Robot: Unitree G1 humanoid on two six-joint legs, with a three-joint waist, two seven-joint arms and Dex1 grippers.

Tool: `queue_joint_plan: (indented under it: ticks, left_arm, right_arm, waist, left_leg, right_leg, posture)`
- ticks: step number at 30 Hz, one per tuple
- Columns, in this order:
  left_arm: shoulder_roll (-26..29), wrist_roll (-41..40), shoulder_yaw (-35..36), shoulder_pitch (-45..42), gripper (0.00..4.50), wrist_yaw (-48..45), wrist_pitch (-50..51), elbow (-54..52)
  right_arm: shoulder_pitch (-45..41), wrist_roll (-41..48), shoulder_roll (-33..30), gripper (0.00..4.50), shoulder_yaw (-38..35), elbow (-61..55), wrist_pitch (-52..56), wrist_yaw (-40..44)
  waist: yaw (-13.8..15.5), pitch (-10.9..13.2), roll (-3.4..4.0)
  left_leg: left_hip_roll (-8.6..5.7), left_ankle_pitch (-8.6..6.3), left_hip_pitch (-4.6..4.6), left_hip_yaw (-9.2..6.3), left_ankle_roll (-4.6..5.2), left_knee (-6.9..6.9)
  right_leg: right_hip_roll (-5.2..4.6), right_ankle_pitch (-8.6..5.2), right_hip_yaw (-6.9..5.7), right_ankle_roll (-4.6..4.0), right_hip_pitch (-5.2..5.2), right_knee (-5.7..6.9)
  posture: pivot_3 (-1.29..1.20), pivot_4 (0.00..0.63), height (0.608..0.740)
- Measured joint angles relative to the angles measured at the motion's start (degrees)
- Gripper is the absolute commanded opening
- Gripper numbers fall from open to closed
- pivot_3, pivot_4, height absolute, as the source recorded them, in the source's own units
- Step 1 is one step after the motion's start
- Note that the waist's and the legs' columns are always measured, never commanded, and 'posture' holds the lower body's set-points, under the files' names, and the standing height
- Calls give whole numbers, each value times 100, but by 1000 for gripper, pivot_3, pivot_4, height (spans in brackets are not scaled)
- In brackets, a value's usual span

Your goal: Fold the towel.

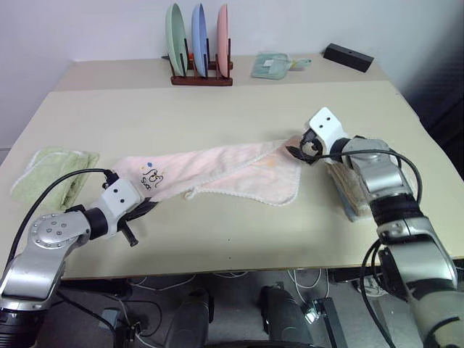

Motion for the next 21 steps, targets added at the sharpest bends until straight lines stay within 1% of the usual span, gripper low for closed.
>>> queue_joint_plan:
  ticks: [5, 6, 7, 10, 13, 14, 16, 17, 20, 21]
  left_arm:
    - [-27, 1, -29, 99, 53, 40, -127, 32]
    - [-28, 1, -29, 127, 0, 39, -142, 48]
    - [-29, 0, -29, 156, 0, 38, -166, 61]
    - [-31, -3, -26, 306, 0, 27, -254, 124]
    - [-30, -6, -25, 453, 0, -7, -291, 174]
    - [-30, -7, -16, 527, 0, -30, -338, 174]
    - [-29, -9, 26, 734, 0, -55, -419, 176]
    - [-29, -11, 45, 792, 0, -59, -473, 177]
    - [-26, -10, 164, 966, 0, -88, -644, 187]
    - [-27, -10, 177, 997, 0, -91, -685, 203]
  right_arm:
    - [-528, -373, 30, 4500, 261, 1136, -877, 195]
    - [-614, -411, 33, 4004, 265, 1255, -963, 217]
    - [-705, -457, 37, 3793, 271, 1407, -1085, 233]
    - [-908, -562, 84, 2401, 276, 1884, -1351, 223]
    - [-957, -630, 185, 884, 276, 2189, -1485, 179]
    - [-968, -643, 229, 444, 268, 2289, -1509, 183]
    - [-1046, -616, 333, 444, 203, 2458, -1503, 252]
    - [-1069, -588, 360, 592, 162, 2475, -1496, 305]
    - [-1215, -525, 430, 1813, 62, 2584, -1450, 500]
    - [-1241, -543, 430, 2371, 61, 2593, -1455, 477]
  waist:
    - [-103, 2, 3]
    - [-125, 2, 3]
    - [-139, 2, 3]
    - [-167, 1, 3]
    - [-182, 2, 3]
    - [-190, 2, 3]
    - [-213, 2, 4]
    - [-221, 2, 4]
    - [-265, 3, 5]
    - [-271, 3, 5]
  left_leg:
    - [0, 0, 1, 0, 0, -3]
    - [0, 0, 2, 0, 0, -4]
    - [1, 0, 3, -1, 0, -6]
    - [2, 0, 9, 0, 0, -16]
    - [2, 1, 9, 0, 0, -19]
    - [1, 1, 8, 0, -1, -19]
    - [1, 1, 9, 0, -1, -20]
    - [2, 1, 9, 0, -1, -21]
    - [2, 1, 10, -1, -1, -21]
    - [2, 1, 9, -1, -1, -21]
  right_leg:
    - [0, 0, 1, 0, -4, 5]
    - [0, 0, 1, 0, -4, 6]
    - [0, 0, 1, 0, -5, 6]
    - [1, 0, 2, 0, -5, 7]
    - [1, 0, 3, 0, -7, 8]
    - [2, 0, 4, 0, -7, 7]
    - [1, 0, 5, 0, -8, 8]
    - [2, 0, 4, 0, -8, 8]
    - [2, 0, 4, 0, -10, 14]
    - [2, 0, 4, 0, -10, 14]
  posture:
    - [0, 150, 740]
    - [0, 150, 740]
    - [0, 150, 740]
    - [0, 150, 740]
    - [0, 150, 740]
    - [0, 150, 740]
    - [0, 150, 740]
    - [0, 150, 740]
    - [0, 150, 740]
    - [0, 150, 740]
